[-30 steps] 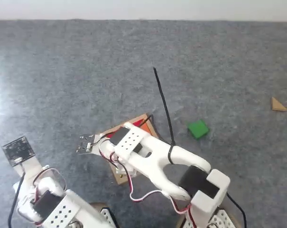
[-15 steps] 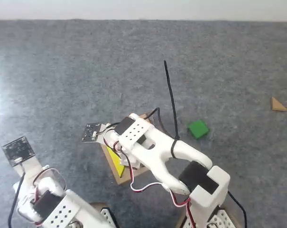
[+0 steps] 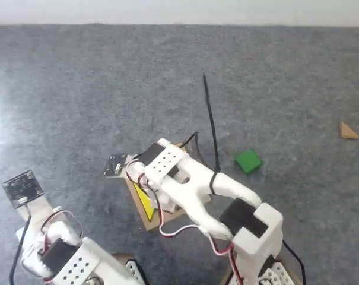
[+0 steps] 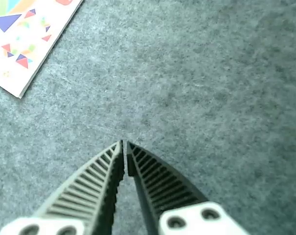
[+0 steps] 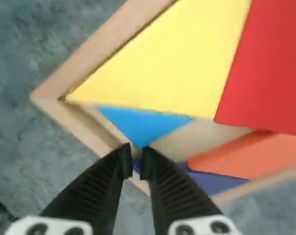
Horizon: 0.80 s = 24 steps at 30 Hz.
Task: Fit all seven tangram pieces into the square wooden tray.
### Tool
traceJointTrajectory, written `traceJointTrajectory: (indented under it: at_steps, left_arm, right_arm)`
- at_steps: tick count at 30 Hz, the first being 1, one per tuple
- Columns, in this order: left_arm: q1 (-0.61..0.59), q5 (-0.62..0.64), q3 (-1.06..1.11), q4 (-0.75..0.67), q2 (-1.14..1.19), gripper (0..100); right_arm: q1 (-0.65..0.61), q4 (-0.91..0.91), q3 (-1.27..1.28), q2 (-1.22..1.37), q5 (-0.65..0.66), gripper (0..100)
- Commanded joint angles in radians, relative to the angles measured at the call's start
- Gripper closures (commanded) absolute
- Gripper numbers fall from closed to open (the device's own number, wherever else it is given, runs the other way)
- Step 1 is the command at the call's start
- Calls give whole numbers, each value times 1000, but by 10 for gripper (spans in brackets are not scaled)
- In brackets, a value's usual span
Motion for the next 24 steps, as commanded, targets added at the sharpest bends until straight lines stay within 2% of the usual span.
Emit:
traceJointTrajectory:
  at_steps: [1,7,10,13,17,19,24]
  left_arm:
    - [-5,-5,-21,2,-18,985]
    - [-5,-5,-21,2,-18,985]
    - [-5,-5,-21,2,-18,985]
    - [-5,-5,-21,2,-18,985]
    - [-5,-5,-21,0,-18,985]
    - [-3,-5,-21,0,-18,985]
    - [-2,-5,-21,0,-18,985]
  right_arm:
    - [19,50,-48,-154,-28,990]
    - [54,42,-2,-295,-55,990]
    - [36,-51,49,-312,-143,987]
    - [-7,-140,120,-312,-206,909]
    - [-73,-173,161,-312,-232,780]
    - [-84,-202,184,-312,-244,795]
    - [-84,-332,269,-312,-290,905]
